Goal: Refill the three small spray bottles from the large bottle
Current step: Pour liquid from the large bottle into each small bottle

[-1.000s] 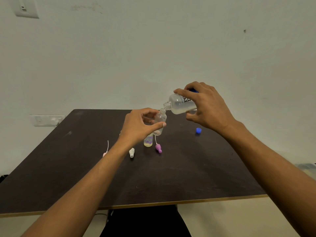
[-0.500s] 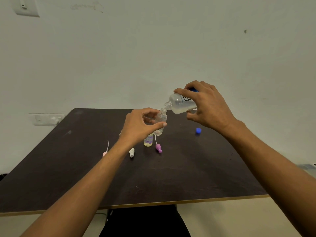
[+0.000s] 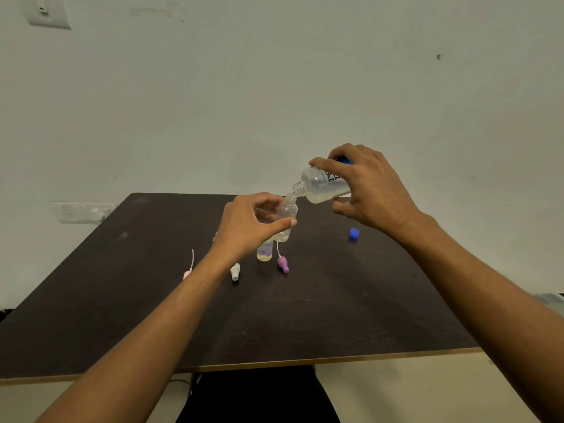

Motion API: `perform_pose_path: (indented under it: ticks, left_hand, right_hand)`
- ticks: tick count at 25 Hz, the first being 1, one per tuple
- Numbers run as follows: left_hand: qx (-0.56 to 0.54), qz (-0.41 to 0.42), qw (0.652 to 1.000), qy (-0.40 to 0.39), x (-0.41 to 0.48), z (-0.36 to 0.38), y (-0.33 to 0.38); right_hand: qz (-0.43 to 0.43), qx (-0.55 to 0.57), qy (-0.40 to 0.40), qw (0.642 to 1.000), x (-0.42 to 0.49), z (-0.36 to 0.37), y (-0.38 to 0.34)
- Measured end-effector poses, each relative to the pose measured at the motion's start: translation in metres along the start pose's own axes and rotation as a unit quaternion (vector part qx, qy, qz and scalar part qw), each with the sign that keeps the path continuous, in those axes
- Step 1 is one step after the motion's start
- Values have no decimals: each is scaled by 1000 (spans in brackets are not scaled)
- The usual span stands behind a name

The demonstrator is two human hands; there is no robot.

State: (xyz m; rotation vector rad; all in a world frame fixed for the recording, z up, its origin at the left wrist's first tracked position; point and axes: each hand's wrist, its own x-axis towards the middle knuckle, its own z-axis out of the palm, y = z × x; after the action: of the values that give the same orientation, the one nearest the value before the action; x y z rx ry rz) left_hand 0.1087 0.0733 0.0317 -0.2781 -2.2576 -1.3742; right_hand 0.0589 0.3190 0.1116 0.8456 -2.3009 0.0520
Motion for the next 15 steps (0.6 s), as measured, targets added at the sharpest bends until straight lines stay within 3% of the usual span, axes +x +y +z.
perform_pose_path:
  ticks: [15]
  left_hand:
    - [6, -9, 1000, 0, -1, 2, -3]
  right_hand:
    - [-5, -8, -3, 1000, -1, -2, -2]
